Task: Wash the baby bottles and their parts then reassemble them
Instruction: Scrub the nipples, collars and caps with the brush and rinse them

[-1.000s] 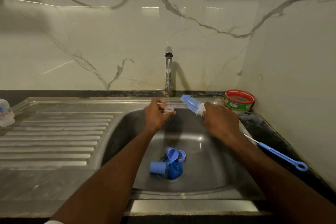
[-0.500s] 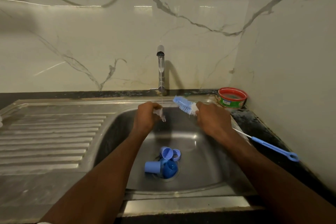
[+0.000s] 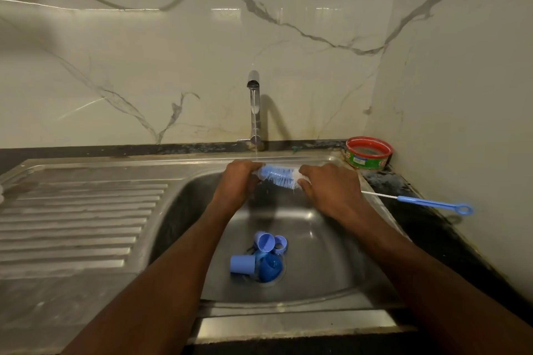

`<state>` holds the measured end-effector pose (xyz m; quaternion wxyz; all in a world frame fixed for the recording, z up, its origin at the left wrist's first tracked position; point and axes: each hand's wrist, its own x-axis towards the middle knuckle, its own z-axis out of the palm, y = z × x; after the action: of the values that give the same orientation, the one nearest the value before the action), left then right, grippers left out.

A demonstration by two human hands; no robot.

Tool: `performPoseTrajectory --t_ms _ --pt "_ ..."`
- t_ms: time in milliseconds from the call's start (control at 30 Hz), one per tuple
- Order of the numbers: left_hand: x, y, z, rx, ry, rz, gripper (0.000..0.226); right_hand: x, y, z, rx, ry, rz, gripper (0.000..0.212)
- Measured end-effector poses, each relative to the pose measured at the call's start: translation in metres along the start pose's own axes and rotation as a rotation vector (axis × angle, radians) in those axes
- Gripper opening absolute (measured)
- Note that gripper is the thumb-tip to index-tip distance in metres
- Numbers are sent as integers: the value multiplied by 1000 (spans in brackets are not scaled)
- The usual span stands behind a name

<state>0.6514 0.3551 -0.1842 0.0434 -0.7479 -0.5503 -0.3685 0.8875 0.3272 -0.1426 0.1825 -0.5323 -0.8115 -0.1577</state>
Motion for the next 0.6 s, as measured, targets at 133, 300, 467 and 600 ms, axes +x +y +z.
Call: performPoseTrajectory --t_ms 133,300,467,600 --pt "-2 -6 -5 -94 18 95 29 1 1 0 -19 37 -31 28" --pt "2 -10 -12 -108 44 135 30 4 -11 -6 -175 60 -84 17" --pt "0 -23 -17 1 -3 104 30 7 -34 -20 -301 24 -164 18" --pt "-1 -21 -17 202 35 144 30 27 -31 -22 213 -306 227 22"
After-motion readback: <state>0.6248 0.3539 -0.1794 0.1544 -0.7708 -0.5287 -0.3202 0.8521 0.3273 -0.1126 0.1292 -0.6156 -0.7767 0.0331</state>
